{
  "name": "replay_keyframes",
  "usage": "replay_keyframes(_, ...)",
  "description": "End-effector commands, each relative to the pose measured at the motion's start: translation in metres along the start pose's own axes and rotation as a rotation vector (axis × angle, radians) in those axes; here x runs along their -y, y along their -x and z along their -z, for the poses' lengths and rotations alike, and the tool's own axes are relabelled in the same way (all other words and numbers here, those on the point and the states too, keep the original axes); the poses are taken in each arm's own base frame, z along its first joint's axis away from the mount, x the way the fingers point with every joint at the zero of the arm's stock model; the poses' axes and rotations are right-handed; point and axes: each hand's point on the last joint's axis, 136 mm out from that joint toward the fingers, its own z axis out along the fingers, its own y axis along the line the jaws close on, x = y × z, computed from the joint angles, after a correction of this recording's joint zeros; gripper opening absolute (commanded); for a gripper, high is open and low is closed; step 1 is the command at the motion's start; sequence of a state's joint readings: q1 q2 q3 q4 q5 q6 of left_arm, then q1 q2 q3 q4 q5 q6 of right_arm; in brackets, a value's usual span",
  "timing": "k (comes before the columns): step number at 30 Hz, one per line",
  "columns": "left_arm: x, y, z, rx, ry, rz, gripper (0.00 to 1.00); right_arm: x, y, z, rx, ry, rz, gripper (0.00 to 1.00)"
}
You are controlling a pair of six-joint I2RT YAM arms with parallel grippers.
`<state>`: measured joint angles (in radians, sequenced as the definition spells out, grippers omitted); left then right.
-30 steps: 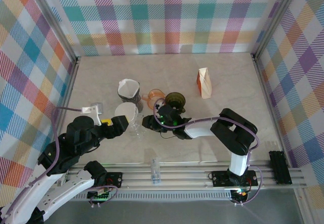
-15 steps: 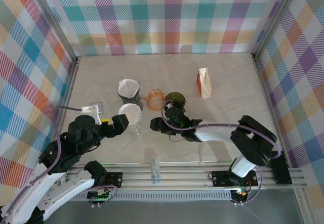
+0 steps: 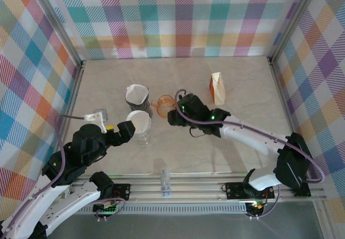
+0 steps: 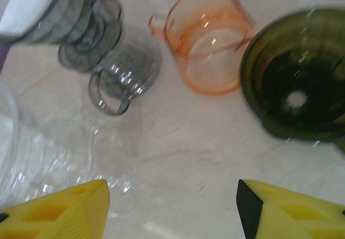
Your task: Place the coffee filter in the dripper
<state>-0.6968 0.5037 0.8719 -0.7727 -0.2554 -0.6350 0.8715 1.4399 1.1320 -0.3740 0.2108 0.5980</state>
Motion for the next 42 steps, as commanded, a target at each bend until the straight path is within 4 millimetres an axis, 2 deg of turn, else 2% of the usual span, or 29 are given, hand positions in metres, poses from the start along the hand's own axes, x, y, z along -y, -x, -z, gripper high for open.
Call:
replay_keyframes(1, -0.004, 0.006, 0.001, 0.035, 0.017, -0.001, 1.00, 0.041, 0.004, -0.013, -0.078, -0.146, 0.071, 0.65)
replay_keyframes(7, -0.010, 0.007, 0.005, 0.057, 0.029, -0.006, 1.00, 0.031, 0.040, -0.044, -0.098, -0.132, 0.195, 0.67)
replay_keyframes(15, -0.013, 0.006, 0.005, 0.067, 0.033, -0.009, 1.00, 0.037, 0.061, -0.100, -0.165, -0.137, 0.265, 0.62)
replay_keyframes(21, -0.011, 0.006, 0.003, 0.058, 0.031, -0.022, 1.00, 0.042, 0.073, -0.131, -0.175, -0.100, 0.302, 0.59)
replay_keyframes(24, -0.012, 0.005, 0.001, 0.057, 0.043, -0.022, 1.00, 0.049, 0.073, -0.142, -0.197, -0.092, 0.285, 0.57)
replay_keyframes(31, -0.010, 0.005, -0.001, 0.053, 0.035, -0.011, 1.00, 0.045, 0.075, -0.156, -0.216, -0.047, 0.309, 0.53)
replay_keyframes(42, -0.012, 0.004, -0.003, 0.045, 0.048, -0.010, 1.00, 0.042, 0.071, -0.164, -0.230, -0.028, 0.304, 0.47)
